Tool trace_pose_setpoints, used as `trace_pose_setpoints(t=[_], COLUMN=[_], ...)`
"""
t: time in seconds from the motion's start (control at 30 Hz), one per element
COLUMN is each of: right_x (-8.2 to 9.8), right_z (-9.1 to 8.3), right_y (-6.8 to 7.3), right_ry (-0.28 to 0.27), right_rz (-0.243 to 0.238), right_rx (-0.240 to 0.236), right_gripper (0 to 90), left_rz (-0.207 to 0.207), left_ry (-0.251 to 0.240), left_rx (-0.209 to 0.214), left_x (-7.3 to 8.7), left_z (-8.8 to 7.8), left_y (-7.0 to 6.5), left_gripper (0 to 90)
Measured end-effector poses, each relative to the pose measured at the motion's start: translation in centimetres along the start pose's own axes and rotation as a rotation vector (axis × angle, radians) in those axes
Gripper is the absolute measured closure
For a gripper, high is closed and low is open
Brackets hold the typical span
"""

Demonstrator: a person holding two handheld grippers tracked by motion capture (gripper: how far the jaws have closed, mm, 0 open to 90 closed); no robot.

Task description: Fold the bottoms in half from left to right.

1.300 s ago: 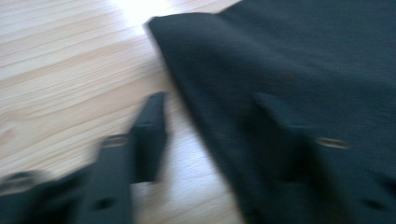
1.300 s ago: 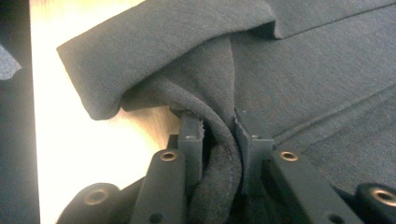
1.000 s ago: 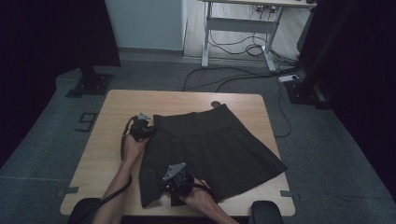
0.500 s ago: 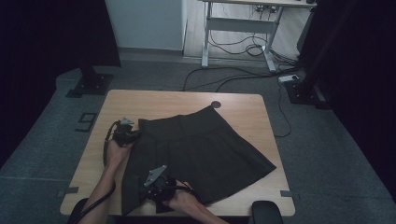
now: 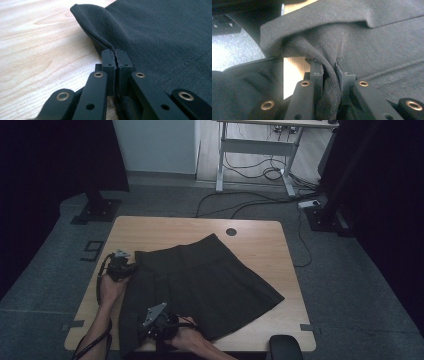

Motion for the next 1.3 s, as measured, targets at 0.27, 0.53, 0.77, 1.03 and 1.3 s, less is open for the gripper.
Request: trace_pose_setpoints(t=[0.27, 0.53, 0.77, 1.03, 1.3], right_x=[-0.5, 0.7, 2.5, 4.2, 6.9], right_z=[-4.0, -8.4, -12.2, -16.6, -20.1], right_y=[-1.8, -4.3, -6.2, -8.1, -9.8], right_ry=[-0.068, -0.117, -0.158, -0.209, -0.213], right_rz=[0.055, 0.109, 0.160, 0.203, 0.247], right_rx=[0.015, 0.077, 0.132, 0.211, 0.305], right_gripper=[78.5, 79.0, 79.5, 79.5, 79.5], left_rz=[0.062, 0.153, 0.215, 0.266, 0.316], left_ry=[-0.099, -0.167, -0.192, -0.228, -0.227], left_rx=[0.021, 0.055, 0.093, 0.135, 0.159], left_x=[-4.4, -9.7, -13.6, -17.4, -19.6], left_z=[-2.0, -1.7, -0.2, 1.8, 5.5], left_y=[-2.2, -5.8, -9.0, -12.4, -15.4], left_gripper=[87.1, 87.2, 87.2, 87.2, 87.2])
Point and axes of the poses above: each handheld gripper's, and its own axes: z roughly forward along the jaws, x roughly out of its underside, y roughly to its left, the point moved 5 cm from there along z, roughly forward along the jaws, and after that the axes turned 13 degrees about x, right-handed, at the moved point
